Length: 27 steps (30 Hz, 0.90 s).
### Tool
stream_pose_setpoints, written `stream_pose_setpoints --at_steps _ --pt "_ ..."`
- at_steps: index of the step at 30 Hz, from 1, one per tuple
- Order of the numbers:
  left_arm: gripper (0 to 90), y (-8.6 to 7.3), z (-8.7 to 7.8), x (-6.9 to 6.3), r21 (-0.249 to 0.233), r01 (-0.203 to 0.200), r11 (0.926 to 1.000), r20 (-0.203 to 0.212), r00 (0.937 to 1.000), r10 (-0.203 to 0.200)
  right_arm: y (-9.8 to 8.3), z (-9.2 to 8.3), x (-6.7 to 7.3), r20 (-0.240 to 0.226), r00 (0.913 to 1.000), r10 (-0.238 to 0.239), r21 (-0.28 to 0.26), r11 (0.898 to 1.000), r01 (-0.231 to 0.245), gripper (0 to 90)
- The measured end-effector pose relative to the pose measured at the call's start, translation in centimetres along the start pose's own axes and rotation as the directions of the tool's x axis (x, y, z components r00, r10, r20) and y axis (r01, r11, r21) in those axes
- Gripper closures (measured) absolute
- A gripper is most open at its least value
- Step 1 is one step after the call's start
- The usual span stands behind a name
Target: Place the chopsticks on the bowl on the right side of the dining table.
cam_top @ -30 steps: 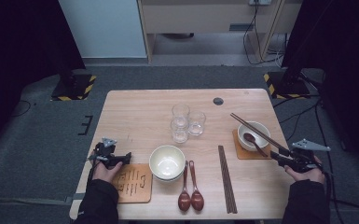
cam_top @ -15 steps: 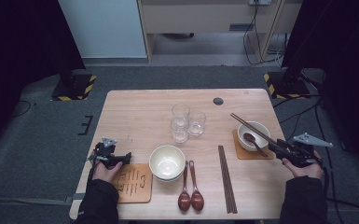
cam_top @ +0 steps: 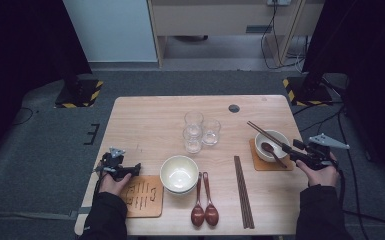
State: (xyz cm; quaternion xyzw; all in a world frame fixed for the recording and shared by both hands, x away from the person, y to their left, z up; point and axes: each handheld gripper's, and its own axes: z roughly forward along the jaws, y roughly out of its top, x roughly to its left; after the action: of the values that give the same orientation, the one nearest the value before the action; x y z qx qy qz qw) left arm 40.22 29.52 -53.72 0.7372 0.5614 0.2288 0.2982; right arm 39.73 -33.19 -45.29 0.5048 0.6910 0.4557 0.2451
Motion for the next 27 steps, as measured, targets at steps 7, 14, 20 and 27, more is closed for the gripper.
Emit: stream_pose_setpoints --at_steps 7,14,20,27 --pt "0.0 0.0 0.0 0.0 0.0 0.0 1.0 0.0 1.0 0.0 0.7 1.0 0.0 0.004 1.0 -0.007 0.0 1.0 0.007 46.5" --pt "0.0 0.0 0.0 0.0 0.0 0.0 1.0 0.0 1.0 0.0 1.7 2.3 0.2 -0.005 0.9999 -0.01 0.002 1.0 0.01 46.5" --pt "0.0 0.0 0.0 0.0 0.0 0.0 1.0 0.0 1.0 0.0 2.2 3.4 0.5 0.0 0.9999 -0.011 0.008 1.0 0.011 46.4" --pt "0.0 0.0 0.0 0.0 0.0 0.0 1.0 0.0 1.0 0.0 2.4 4.9 0.7 -0.01 0.9998 -0.019 0.035 0.999 0.02 45.9"
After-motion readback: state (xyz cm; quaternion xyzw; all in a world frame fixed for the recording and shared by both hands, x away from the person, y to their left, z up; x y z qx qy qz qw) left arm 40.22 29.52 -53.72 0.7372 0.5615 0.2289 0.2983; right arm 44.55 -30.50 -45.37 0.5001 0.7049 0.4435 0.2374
